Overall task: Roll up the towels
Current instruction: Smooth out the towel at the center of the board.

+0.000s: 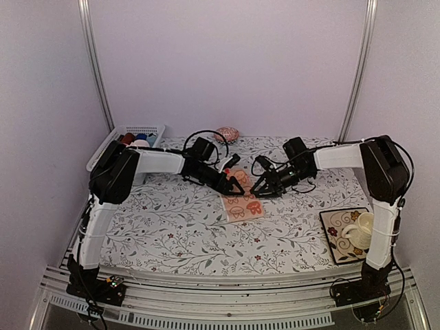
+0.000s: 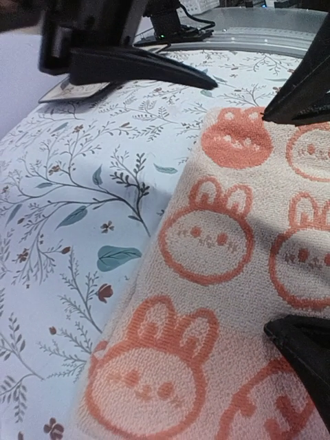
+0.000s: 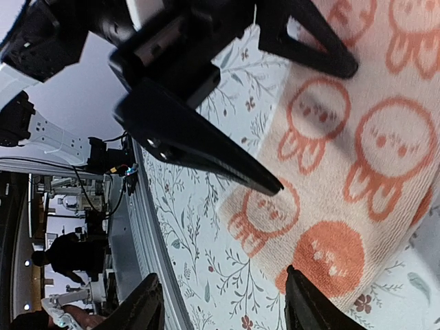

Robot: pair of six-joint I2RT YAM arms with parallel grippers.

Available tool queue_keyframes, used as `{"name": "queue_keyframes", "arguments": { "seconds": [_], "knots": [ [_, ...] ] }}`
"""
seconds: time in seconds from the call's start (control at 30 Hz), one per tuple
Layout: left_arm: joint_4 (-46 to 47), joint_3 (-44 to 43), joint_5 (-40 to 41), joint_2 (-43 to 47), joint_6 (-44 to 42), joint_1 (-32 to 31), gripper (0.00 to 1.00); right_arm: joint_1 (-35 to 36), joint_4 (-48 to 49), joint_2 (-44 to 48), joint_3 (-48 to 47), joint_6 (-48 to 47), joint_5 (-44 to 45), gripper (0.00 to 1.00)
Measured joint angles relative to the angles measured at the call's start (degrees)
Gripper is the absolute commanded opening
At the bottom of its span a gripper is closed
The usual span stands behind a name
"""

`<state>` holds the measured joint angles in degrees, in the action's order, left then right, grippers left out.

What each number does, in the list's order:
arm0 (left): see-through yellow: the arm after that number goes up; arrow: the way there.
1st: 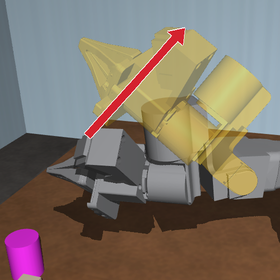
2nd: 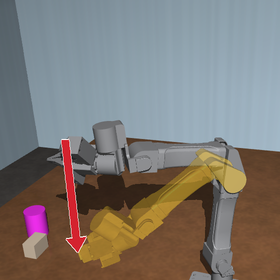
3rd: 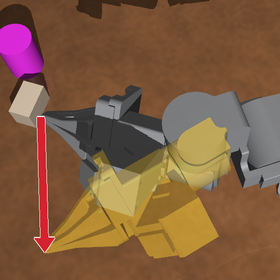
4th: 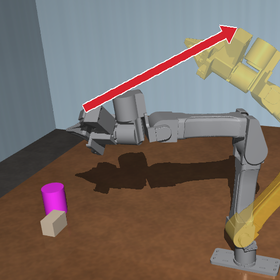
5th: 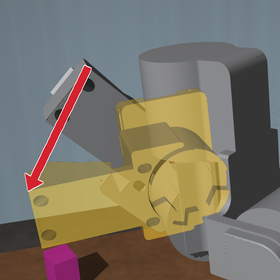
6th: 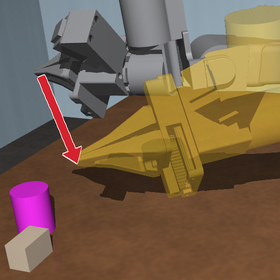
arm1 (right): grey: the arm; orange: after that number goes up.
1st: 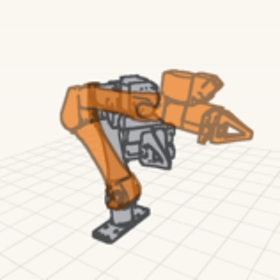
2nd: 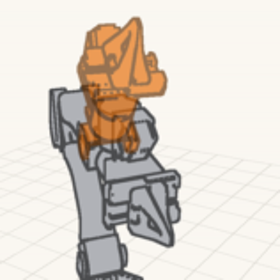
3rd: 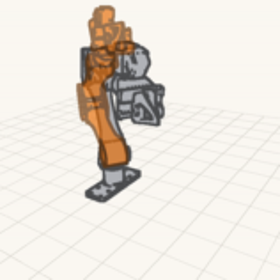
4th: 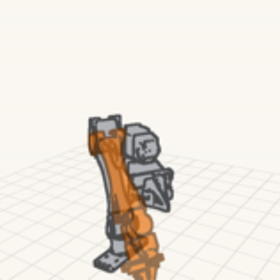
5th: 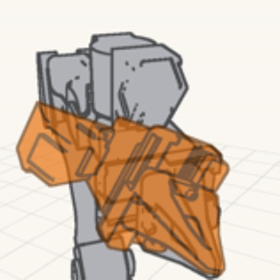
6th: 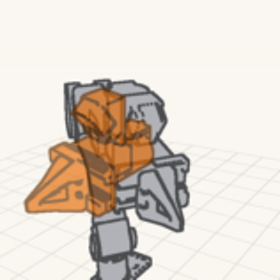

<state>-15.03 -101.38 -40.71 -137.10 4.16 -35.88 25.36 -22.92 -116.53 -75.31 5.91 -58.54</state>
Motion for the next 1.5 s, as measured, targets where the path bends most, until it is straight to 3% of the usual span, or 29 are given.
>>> {"name": "queue_keyframes", "arguments": {
  "seconds": [0.2, 0.5, 0.83, 1.13, 1.5],
  "knots": [
    [4.92, 0.35, -1.88, 1.01, 2.49, 1.55, 0.97, -2.86, 0.85, 1.33, -6.14, -0.28, 3.65, 0.62],
    [10.82, -7.10, -3.26, -1.20, 8.15, 2.32, 0.97, -6.54, 3.50, 0.70, -6.16, 5.20, 12.02, 0.63],
    [11.91, -10.73, -0.37, -6.62, 13.33, 2.34, 0.97, -6.64, 5.60, -11.21, -14.86, 11.02, 15.54, 0.58],
    [21.73, -1.22, -0.76, -2.10, 20.17, 3.23, 0.97, -5.35, 7.41, -14.82, -21.33, 11.82, 17.42, 0.52],
    [24.83, 15.15, 2.08, 18.53, 18.32, 5.31, 0.97, -1.62, 9.20, -22.97, -31.28, 9.86, 20.94, 0.48]
  ]
}}
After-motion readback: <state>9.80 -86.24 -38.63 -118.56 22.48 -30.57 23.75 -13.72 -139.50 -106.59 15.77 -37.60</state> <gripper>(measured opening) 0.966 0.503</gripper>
